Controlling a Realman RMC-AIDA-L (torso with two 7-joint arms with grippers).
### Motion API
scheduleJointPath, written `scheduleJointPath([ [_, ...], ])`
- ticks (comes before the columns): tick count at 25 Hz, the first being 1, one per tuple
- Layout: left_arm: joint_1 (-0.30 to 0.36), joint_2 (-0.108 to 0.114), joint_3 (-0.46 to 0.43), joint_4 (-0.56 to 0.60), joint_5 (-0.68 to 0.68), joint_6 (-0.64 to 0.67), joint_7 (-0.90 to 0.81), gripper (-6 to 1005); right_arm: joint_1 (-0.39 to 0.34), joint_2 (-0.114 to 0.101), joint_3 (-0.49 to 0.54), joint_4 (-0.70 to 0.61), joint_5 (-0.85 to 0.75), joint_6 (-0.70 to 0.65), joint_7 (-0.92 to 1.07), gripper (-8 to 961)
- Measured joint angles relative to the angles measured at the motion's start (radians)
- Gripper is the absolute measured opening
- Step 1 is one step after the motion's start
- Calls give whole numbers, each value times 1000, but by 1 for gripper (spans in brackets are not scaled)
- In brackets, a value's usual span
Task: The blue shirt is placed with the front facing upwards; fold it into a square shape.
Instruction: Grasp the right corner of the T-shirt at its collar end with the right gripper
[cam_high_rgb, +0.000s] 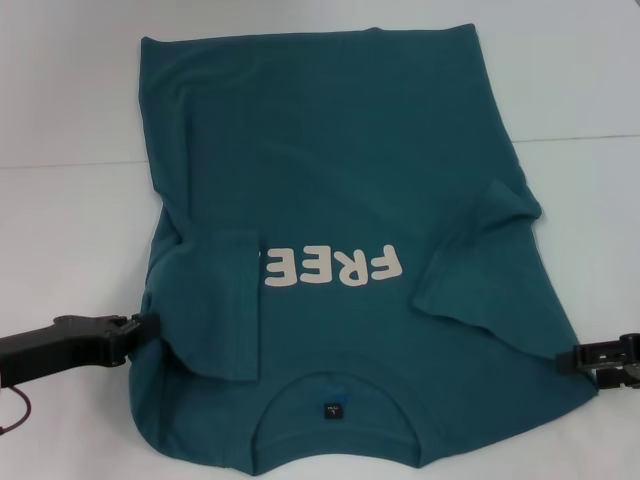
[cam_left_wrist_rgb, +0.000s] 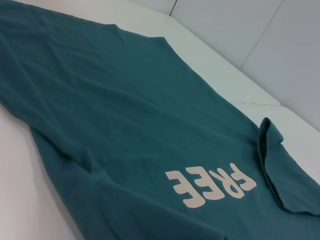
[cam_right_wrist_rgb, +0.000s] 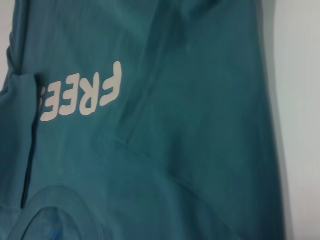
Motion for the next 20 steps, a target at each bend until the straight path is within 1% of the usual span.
scheduleJointPath([
  [10,-4,0,0,0,0,-2,0,16,8,4,11,14,16,-6,-17,904],
  [14,-5,0,0,0,0,-1,0,16,4,-4,10,12,33,-16,-16,871],
  [20,-5,0,0,-1,0,2,0,17,-3,-16,4,-8,8,-16,-1,821],
])
